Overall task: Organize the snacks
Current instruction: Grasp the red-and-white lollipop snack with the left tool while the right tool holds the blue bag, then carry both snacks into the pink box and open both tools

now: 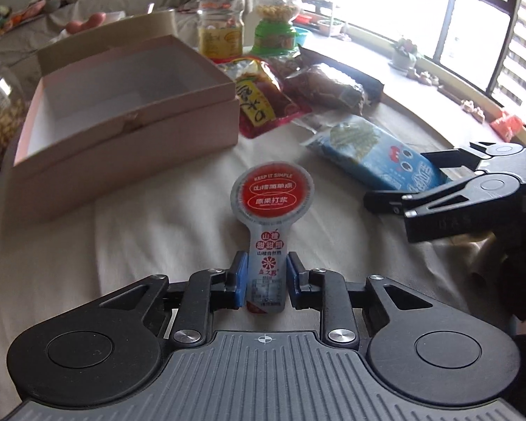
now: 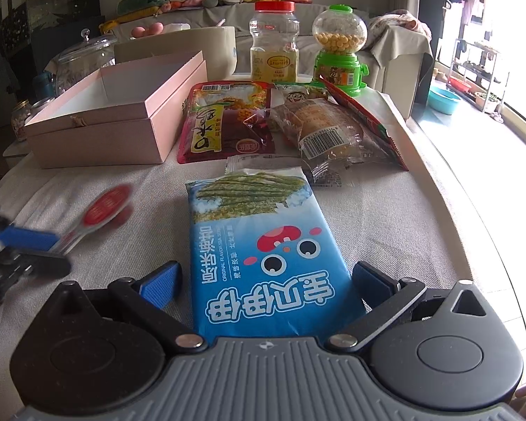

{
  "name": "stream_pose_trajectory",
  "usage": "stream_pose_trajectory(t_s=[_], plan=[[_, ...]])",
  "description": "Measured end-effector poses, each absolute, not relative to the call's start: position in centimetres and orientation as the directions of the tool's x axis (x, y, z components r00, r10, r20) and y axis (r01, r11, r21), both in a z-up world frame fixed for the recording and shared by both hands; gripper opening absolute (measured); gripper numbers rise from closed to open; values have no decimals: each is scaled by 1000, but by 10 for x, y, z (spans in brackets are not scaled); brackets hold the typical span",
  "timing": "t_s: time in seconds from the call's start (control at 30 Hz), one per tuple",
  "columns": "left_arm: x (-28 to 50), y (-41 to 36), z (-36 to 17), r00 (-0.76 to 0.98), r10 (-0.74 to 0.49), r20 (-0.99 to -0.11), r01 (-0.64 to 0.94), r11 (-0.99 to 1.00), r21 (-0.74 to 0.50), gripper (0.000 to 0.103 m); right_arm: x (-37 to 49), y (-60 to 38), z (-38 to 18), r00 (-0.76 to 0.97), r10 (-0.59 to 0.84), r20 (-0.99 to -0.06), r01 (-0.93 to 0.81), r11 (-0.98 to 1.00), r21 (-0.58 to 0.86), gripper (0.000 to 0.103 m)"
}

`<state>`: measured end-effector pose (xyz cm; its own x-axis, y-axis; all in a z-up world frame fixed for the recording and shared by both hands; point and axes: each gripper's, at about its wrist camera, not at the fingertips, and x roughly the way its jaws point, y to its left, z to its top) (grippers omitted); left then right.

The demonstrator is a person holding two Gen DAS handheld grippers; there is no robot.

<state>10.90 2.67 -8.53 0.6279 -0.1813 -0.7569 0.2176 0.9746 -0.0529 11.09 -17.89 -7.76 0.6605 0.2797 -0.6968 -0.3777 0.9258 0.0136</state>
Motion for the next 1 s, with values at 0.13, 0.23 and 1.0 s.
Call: stream_pose_trajectory(t_s=[0.13, 0.23, 1.0], plan=[[113, 29, -86, 631, -192, -752, 184, 978, -96, 31, 111, -180, -78, 659, 283, -697, -379, 925, 17, 103], [120, 24, -86, 631, -196, -750, 201, 976, -86, 32, 111, -180, -78, 659, 283, -697, -379, 925, 18, 103], [135, 14, -93, 686, -179, -705, 180, 981, -73, 31, 147, -164, -64, 681, 293, -671, -404, 915, -11, 101]])
